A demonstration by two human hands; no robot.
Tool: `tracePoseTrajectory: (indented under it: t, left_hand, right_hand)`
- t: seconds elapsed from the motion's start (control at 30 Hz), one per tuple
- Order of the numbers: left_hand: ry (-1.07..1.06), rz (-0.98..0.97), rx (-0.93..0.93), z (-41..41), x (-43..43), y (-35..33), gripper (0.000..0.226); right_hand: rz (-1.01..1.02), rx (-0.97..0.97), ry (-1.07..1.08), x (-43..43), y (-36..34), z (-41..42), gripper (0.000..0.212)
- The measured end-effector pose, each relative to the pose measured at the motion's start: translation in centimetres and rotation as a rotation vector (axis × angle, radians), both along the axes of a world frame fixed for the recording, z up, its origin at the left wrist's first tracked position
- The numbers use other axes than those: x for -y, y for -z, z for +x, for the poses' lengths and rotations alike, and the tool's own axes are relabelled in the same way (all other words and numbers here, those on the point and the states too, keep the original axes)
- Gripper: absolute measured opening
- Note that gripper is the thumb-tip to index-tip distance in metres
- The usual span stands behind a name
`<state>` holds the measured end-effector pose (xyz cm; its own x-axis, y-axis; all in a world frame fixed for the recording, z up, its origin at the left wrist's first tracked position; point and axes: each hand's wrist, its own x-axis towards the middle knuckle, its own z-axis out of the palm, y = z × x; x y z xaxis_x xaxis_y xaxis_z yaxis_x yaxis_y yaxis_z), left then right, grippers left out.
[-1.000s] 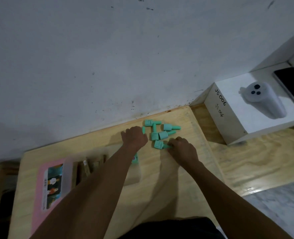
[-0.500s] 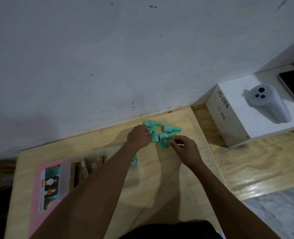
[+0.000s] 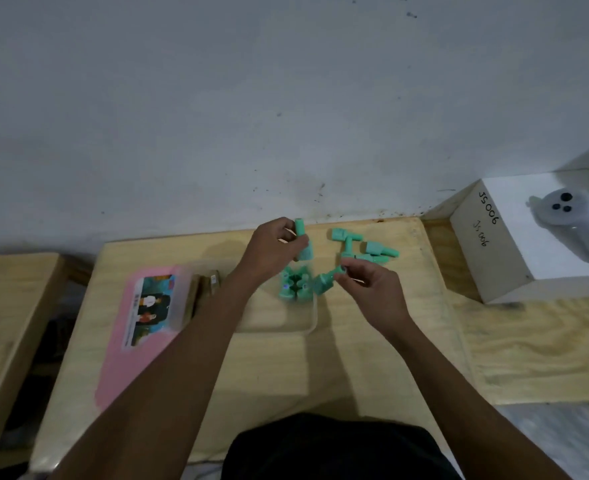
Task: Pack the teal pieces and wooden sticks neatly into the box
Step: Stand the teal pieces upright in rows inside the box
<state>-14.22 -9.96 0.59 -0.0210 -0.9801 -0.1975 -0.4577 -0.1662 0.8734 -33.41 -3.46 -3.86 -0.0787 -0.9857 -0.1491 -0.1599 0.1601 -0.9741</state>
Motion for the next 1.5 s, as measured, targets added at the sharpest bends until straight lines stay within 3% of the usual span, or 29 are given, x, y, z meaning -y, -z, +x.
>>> tracePoseTrajectory:
  t: [0.23, 0.37, 0.5, 0.83, 1.5]
  left_hand:
    - [-0.041, -0.023, 0.074, 4.2, -4.2, 0.7, 0.015]
    - [-0.044, -0.06, 0.176, 4.9, -6.1, 1.9, 0.016]
    - [-0.059, 0.016, 0.211, 4.4, -7.4, 3.6, 0.023]
    - [-0.04, 0.129, 0.305, 2.4, -8.5, 6.6, 0.008]
    - [-0.051, 0.068, 0.427, 1.3, -8.4, 8.3, 0.022]
  right_hand:
    - [-0.179, -0.437, -0.261, -1.4, 2.4, 3.8, 0.026]
    - [-0.215, -0.815, -0.322, -1.3, 3.0, 4.6, 0.031]
    - [-0.168, -0.992, -0.38, -1.0, 3.0, 5.4, 0.029]
    - [-0.224, -1.03, -0.29, -1.1, 3.6, 5.8, 0.022]
    - [-0.308, -0.928, -0.369, -1.0, 3.8, 4.9, 0.021]
